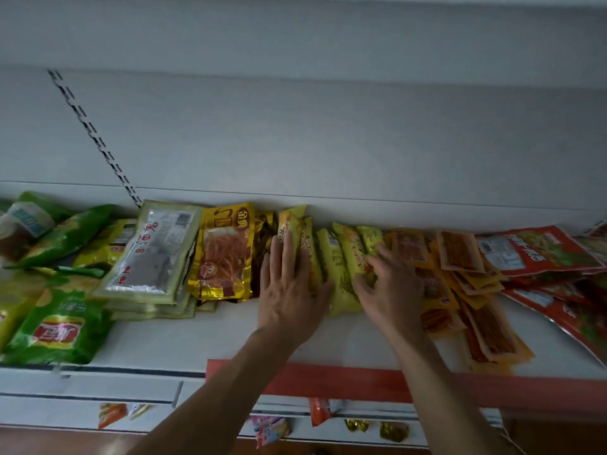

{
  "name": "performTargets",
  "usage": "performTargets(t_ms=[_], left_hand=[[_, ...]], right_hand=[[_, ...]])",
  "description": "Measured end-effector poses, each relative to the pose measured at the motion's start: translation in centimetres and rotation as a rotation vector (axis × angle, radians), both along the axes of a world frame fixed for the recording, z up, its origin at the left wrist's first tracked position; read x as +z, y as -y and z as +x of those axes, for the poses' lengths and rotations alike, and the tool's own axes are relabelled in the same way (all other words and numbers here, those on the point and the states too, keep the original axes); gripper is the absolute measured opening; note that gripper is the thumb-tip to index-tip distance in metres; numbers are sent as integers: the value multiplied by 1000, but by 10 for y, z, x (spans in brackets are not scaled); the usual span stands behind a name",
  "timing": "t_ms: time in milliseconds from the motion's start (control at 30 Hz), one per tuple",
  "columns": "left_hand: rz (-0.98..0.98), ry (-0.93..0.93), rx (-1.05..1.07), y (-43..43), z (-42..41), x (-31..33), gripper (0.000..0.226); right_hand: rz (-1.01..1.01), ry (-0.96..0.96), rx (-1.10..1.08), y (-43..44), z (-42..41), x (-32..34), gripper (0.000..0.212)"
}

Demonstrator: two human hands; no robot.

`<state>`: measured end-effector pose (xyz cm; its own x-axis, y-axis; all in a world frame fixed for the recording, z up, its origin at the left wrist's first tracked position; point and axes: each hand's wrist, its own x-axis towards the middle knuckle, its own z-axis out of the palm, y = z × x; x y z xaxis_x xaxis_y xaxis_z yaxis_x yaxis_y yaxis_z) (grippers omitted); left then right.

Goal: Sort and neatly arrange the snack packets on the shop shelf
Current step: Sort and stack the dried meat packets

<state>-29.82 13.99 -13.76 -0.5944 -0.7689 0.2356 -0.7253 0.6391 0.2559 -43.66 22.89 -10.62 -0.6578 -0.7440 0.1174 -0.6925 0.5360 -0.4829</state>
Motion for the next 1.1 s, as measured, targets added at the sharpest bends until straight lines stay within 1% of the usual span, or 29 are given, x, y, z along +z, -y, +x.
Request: performTargets(t_ms=[33, 100, 133, 200, 267, 367, 400, 433, 500, 533, 600, 667, 700, 867, 1000, 1033, 1100], left_hand=[[-25, 38, -17, 2, 0, 1, 77], [26, 105, -51, 7, 2, 2, 77], [67, 122, -70, 9, 3, 2, 75], [83, 157, -118, 13, 6, 3, 70], [72, 189, -158, 16, 7, 7, 68], [91, 156, -210, 19, 8, 11, 69], [112, 154, -243, 19, 9, 12, 75], [141, 172, -277, 19, 9, 12, 85], [157, 257, -315, 18, 9, 10, 106], [135, 277, -307, 18, 9, 8, 107], [72, 226, -256, 19, 7, 6, 92], [30, 173, -212, 19, 5, 6, 77], [20, 164, -200, 19, 5, 6, 74], [56, 160, -213, 21, 3, 8, 73], [145, 174, -263, 26, 5, 15, 81], [157, 142, -262, 25, 4, 18, 79], [132, 26, -269, 21, -1, 25, 67]], right_hand=[[72, -16, -3, 1, 2, 0, 47], [184, -55, -2, 3, 3, -3, 56], [214, -62, -9, 3, 2, -3, 60], [263, -81, -23, 4, 1, -4, 65], [294, -144, -27, 6, -2, -3, 63], [306, -172, -52, 13, -6, 5, 57], [316, -162, -54, 15, -7, 6, 56], [329, -153, -51, 17, -7, 8, 56], [350, -163, -46, 18, -6, 8, 57], [351, -178, -44, 18, -6, 7, 56], [340, -191, -37, 18, -7, 9, 54], [321, -152, -29, 19, -10, 13, 50], [306, -123, -27, 19, -11, 16, 47], [149, 8, -45, 18, -14, 26, 31], [63, 143, -47, 15, -19, 32, 27], [47, 177, -45, 15, -20, 32, 27], [-13, 280, -57, 14, -20, 32, 30]])
